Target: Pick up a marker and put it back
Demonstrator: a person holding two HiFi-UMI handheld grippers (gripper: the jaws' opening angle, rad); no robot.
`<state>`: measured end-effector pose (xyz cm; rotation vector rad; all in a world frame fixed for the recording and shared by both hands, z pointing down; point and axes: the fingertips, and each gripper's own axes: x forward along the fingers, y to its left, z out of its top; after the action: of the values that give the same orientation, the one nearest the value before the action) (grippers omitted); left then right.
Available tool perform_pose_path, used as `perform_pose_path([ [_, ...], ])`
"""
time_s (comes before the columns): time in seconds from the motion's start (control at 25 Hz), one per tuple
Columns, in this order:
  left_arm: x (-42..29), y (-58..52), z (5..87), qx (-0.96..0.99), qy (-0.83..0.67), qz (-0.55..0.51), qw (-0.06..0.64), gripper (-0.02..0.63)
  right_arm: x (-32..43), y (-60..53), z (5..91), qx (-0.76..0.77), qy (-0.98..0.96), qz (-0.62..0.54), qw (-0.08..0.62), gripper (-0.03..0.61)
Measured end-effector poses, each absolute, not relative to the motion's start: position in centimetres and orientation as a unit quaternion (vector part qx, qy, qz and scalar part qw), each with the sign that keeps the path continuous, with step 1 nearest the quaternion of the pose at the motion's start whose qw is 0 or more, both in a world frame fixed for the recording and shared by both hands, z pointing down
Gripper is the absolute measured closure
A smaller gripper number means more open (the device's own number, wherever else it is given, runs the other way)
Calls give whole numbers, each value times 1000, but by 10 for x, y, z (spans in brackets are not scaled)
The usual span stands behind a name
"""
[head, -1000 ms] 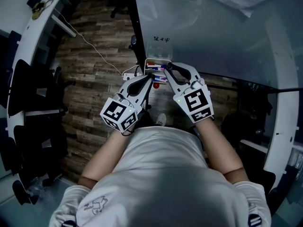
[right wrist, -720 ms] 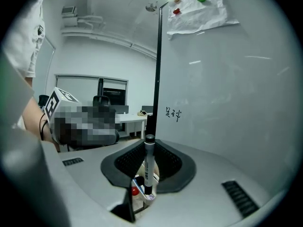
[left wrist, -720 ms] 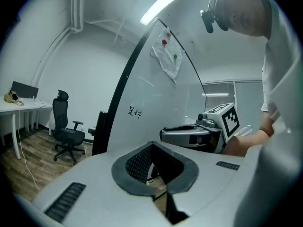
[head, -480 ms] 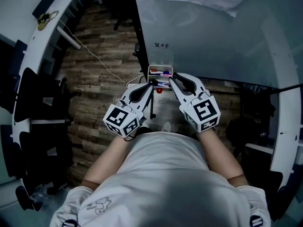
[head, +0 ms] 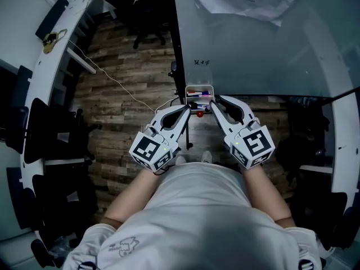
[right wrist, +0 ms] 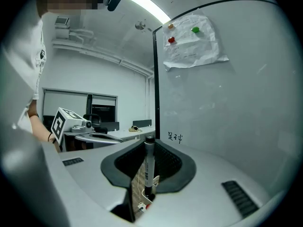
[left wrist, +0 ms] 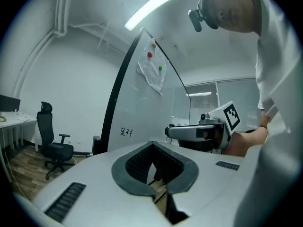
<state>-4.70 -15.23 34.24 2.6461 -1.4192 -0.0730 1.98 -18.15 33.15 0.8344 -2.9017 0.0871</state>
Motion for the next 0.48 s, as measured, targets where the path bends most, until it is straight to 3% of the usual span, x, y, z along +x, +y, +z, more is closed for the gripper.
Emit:
perform_pose_path([
  [0.48,-70,-127,317,901,-432,-20,26,609,5,-162,317,339,-939,23,50,506],
])
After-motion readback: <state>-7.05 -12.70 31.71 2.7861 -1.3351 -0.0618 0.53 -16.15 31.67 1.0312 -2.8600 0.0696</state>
